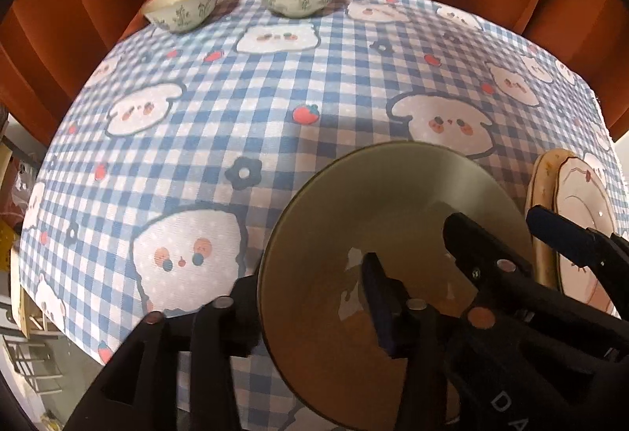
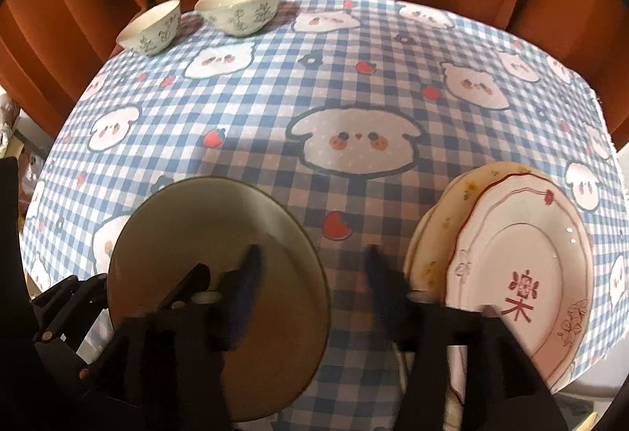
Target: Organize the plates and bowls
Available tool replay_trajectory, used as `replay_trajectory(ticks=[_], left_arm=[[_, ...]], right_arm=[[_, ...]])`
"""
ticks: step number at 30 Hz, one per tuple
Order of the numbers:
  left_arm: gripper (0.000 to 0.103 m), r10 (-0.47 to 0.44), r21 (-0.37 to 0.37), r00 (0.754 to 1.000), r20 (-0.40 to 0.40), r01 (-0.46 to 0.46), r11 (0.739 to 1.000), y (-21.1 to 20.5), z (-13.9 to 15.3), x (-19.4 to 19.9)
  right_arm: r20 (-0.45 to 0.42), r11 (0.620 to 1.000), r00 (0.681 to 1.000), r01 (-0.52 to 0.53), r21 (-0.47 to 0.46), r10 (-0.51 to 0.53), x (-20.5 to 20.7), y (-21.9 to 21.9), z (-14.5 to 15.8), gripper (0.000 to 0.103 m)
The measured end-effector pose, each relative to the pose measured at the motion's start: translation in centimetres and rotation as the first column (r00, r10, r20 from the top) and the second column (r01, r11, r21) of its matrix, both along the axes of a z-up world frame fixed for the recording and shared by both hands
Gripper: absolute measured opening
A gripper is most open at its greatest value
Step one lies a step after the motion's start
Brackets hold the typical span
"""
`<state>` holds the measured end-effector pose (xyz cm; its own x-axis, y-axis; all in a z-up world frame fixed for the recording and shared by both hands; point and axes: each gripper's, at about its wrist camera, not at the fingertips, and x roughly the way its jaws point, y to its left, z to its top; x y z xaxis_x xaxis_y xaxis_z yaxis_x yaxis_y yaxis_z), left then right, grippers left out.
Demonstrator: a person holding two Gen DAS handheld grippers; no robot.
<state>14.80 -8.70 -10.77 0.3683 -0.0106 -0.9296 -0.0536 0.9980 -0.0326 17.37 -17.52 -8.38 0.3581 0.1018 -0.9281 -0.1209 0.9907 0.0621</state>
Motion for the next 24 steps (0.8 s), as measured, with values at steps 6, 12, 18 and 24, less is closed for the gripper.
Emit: replay_trajectory(ticks=[6, 12, 18, 24], left_arm=[[0.078, 0.002, 0.003, 0.997, 0.073, -0.003, 1.0, 0.6, 1.9, -0.3], [0.081, -0.003, -0.019, 0.995, 0.103, 0.005, 1.0, 2.2, 3.2, -0.1], [0.082, -0.036, -0.022, 0.995, 0.098, 0.038, 0.999, 4.8, 3.3, 1.7], [0.082, -0.069, -0.037, 0.994, 0.08, 0.073, 0.997, 8.6, 3.5, 4.3]], right_arm=[[0.041, 1.0, 0.999, -0.016, -0.004, 0.016, -0.2, 0.3, 1.5, 0.07], [0.071, 1.0, 0.997, -0.017, -0.017, 0.018, 0.0, 1.3, 3.1, 0.076], [0.072, 1.0, 0.997, 0.004, -0.017, -0.003, 1.2, 3.5, 3.8, 0.078], [0.056, 0.999, 0.997, 0.046, -0.012, -0.046, 3.3, 7.0, 4.1, 0.078]])
